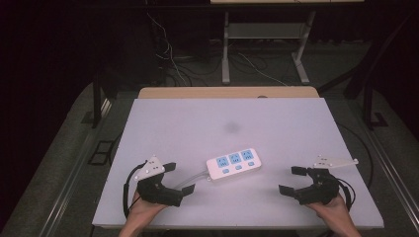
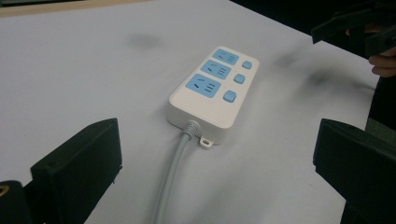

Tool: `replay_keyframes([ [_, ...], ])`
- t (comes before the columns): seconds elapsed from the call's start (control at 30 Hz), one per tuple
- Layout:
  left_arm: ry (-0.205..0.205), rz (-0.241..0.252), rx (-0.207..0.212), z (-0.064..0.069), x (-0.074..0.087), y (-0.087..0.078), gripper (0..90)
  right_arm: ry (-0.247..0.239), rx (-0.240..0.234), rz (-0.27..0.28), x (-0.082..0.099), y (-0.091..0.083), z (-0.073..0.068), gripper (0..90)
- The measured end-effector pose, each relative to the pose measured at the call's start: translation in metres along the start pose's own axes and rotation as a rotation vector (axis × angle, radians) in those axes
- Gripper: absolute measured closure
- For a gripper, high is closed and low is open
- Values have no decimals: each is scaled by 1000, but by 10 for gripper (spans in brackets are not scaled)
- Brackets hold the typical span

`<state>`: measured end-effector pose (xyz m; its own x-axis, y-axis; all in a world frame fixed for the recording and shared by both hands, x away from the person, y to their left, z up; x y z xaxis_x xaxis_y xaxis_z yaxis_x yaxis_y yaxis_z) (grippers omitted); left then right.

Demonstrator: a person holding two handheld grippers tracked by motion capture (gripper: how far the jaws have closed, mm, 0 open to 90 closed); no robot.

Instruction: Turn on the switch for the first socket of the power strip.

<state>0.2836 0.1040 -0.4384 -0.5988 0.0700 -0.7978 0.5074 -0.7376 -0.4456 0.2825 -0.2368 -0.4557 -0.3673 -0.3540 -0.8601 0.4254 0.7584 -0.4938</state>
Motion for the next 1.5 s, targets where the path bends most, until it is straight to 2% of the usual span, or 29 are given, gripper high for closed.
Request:
replay_keyframes([
  [0.1,13,-37,8,3,1,3,0,2,0,0,0,0,0,10],
  [0.6,56,-100,20,10,-11,13,0,2,2,-3,1,0,0,10],
  [0.9,97,-142,26,18,-21,20,0,2,1,-6,1,0,0,10],
  [1.13,125,-141,26,20,-30,25,0,1,0,-6,1,1,0,10],
  [1.5,161,-174,19,23,-46,36,0,2,1,-6,1,1,0,10],
])
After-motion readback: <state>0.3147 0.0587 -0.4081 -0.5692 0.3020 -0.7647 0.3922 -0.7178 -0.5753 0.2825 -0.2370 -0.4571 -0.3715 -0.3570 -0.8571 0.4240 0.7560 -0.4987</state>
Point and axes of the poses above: each handheld gripper's, and its own axes: y roughly forward along the jaws, x roughly out of its underside, z roughly to its right, the point moved 8 cm from there along y, roughly forward along the jaws, and after that the axes turned 15 degrees about -y, right-handed, at the moved point
